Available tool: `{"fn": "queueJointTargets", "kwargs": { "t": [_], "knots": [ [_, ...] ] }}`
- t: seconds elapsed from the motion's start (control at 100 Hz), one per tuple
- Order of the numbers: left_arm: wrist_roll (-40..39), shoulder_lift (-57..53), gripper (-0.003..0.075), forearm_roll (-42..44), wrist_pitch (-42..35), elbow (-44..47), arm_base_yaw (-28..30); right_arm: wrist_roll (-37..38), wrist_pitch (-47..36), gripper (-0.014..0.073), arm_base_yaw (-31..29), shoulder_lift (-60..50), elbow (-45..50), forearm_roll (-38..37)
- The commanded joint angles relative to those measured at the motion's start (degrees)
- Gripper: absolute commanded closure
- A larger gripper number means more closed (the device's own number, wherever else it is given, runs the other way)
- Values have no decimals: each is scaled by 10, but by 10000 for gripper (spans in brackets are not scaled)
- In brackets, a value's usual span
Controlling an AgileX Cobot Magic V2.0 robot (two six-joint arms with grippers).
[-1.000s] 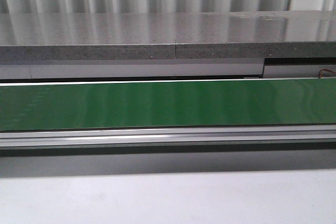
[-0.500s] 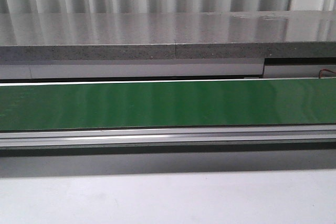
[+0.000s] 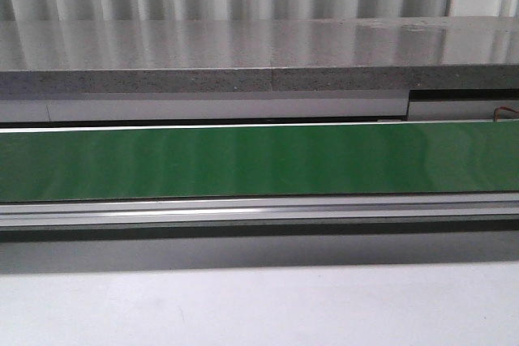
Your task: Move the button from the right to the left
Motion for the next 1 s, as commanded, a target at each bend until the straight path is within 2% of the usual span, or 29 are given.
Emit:
{"fn": "queueJointTargets", "kwargs": {
  "t": [0.0,0.2,0.35,0.64,0.9,0.99],
  "knots": [
    [-5,-47,194,-54,-25,-17,2,-3,-43,660,0,5,-15,-3],
    [-2,-107,194,-163,-33,-17,2,-3,-43,660,0,5,-15,-3],
    [8,-165,194,-226,-12,-12,-4,-3,-43,660,0,5,-15,-3],
    [16,-321,195,-216,-48,35,-75,-3,-43,660,0,5,-15,-3],
    [11,-484,195,-214,-76,120,-129,-3,-43,660,0,5,-15,-3],
    [10,-536,220,-219,-88,153,-145,-3,-43,660,0,5,-15,-3]
  ]
}}
